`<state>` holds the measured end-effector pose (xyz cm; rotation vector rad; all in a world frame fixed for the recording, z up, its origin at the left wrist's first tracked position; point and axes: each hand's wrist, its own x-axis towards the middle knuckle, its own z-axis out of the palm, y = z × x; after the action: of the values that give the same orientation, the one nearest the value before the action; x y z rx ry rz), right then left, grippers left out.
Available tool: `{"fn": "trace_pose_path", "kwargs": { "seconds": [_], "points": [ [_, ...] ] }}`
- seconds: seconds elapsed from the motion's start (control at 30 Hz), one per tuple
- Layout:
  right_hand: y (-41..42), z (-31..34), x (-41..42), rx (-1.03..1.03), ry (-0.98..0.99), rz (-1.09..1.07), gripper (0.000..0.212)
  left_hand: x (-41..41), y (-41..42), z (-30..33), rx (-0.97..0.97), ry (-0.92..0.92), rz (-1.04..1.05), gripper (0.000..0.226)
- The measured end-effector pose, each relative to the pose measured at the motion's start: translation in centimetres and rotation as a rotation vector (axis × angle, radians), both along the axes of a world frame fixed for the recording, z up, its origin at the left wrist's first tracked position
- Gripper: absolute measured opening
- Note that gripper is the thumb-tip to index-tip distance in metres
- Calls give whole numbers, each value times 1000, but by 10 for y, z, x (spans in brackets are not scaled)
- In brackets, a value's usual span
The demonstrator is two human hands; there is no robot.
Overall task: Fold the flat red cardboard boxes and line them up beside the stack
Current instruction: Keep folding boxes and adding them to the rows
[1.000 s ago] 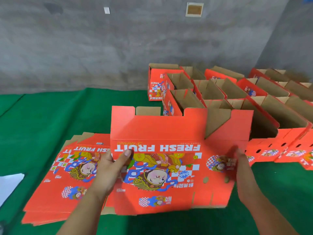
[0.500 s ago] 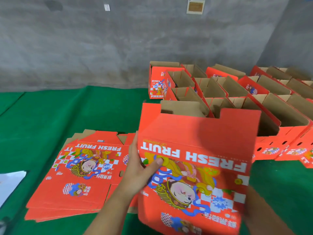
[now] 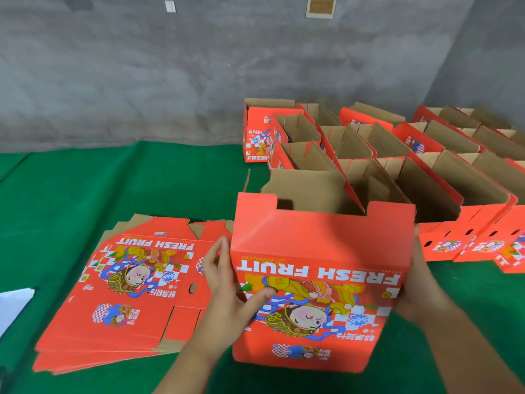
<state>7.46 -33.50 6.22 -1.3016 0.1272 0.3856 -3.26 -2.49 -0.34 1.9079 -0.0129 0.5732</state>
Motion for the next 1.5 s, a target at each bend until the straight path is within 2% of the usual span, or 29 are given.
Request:
{"fn": "trace_pose_path", "kwargs": {
  "seconds": [0.1, 0.17, 0.23, 0.37, 0.4, 0.47, 0.57, 0.63, 0.73, 0.8, 0.9, 0.97, 1.03, 1.13, 1.17, 1.23, 1.3, 1.37, 1.4, 1.5],
  "points": [
    [1, -17, -9, -76, 5, 24, 62, -8, -1, -28, -57, 90, -18, 120],
    [2, -30, -15, -98, -81, 45, 48, -12, 0, -43, -12, 126, -9, 116],
    [4, -29, -21, -91, -149, 30, 58, -18, 4, -44, 35, 89, -3, 102],
    [3, -37, -22, -280, -251, -37, 91, -23, 8, -13, 35, 16, -63, 71],
    [2, -43, -19, -310, -296, -67, 90, -23, 9, -3, 27, 3, -64, 62],
    [-5, -54, -16, -348, -376, -161, 74, -23, 13, 12, 25, 8, -48, 45],
    [-14, -56, -14, -467, -503, -314, 55, -27, 20, 23, 188, 93, -75, 27],
    [-16, -54, -13, -484, -554, -365, 55, -30, 22, 25, 294, 104, -93, 14],
    [-20, -55, -9, -362, -533, -379, 65, -32, 16, 27, 275, 88, -64, 11],
    [-21, -52, -9, -288, -455, -358, 77, -33, 12, 24, 241, 89, -35, 16],
    [-13, -44, -13, -240, -267, -266, 91, -33, 7, 24, 97, 168, -35, 57],
    [-3, -44, -17, -215, -194, -219, 93, -32, 3, 26, -36, 188, -9, 69],
    [7, -47, -24, -187, -180, -202, 86, -26, -2, 31, -111, 176, 88, 70],
    [13, -51, -28, -129, -127, -242, 108, -11, -6, 40, -248, 245, 242, 53],
    [14, -51, -28, -128, -118, -236, 113, -7, -5, 41, -246, 276, 243, 48],
    [16, -48, -26, -167, -95, -233, 117, -1, -1, 39, -154, 289, 204, 56],
    [18, -47, -24, -204, -90, -244, 108, 3, 2, 39, -68, 270, 178, 58],
    [19, -48, -23, -200, -122, -247, 89, 4, 4, 38, 16, 235, 171, 58],
    [19, -48, -24, -189, -132, -243, 81, 4, 5, 38, 52, 228, 176, 66],
    [9, -51, -24, -122, -131, -152, 74, 7, 13, 39, 19, 239, 172, 114]
  ]
}}
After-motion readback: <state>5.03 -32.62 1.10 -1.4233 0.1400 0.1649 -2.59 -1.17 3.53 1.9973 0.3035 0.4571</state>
